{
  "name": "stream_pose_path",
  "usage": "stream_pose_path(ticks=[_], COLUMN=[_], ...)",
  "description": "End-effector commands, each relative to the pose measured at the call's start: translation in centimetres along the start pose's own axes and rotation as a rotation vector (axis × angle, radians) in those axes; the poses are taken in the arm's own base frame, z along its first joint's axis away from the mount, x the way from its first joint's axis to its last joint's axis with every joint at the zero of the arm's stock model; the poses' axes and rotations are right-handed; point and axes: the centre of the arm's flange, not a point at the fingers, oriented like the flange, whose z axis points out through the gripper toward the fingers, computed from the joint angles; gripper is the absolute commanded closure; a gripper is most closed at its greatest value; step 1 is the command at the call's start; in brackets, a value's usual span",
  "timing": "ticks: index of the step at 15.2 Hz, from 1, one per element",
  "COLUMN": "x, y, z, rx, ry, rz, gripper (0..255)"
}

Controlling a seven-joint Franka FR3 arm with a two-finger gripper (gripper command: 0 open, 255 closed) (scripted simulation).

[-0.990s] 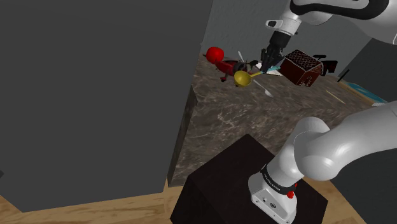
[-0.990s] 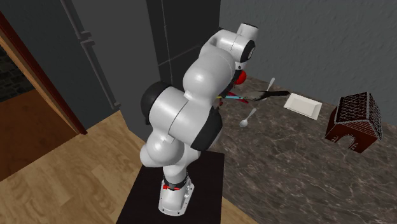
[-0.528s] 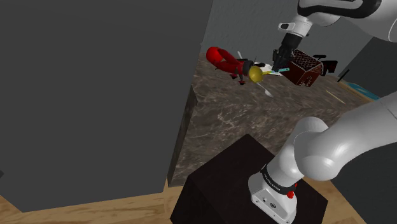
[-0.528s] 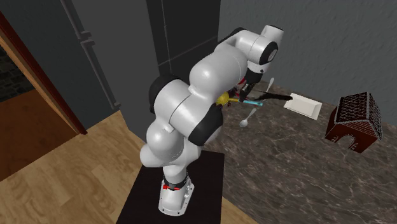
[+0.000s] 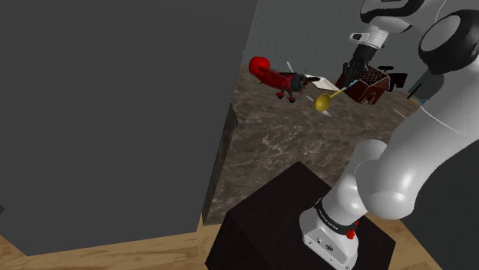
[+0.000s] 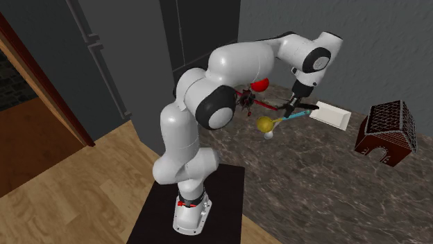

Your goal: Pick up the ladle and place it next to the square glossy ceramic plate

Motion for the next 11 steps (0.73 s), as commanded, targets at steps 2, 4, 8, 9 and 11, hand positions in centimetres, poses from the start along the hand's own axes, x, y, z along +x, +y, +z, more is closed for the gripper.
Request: stream_pose_path(ticks=[2,4,8,9,11], x=[-3.4,-5.9,-8.1,-8.2,-8.3], y=[1.0,1.7,2.4,2.5,2.7], z=[-1.2,-1.6,-1.0,-0.5,0.6], rx=[-0.018,-0.018,-0.018,-0.018,-0.018], ry=[-0.002,-0.002,-0.002,-0.002,-0.002], rz=[-0.019,-0.019,-0.019,-0.019,-0.019], gripper=[255,255,255,255,255])
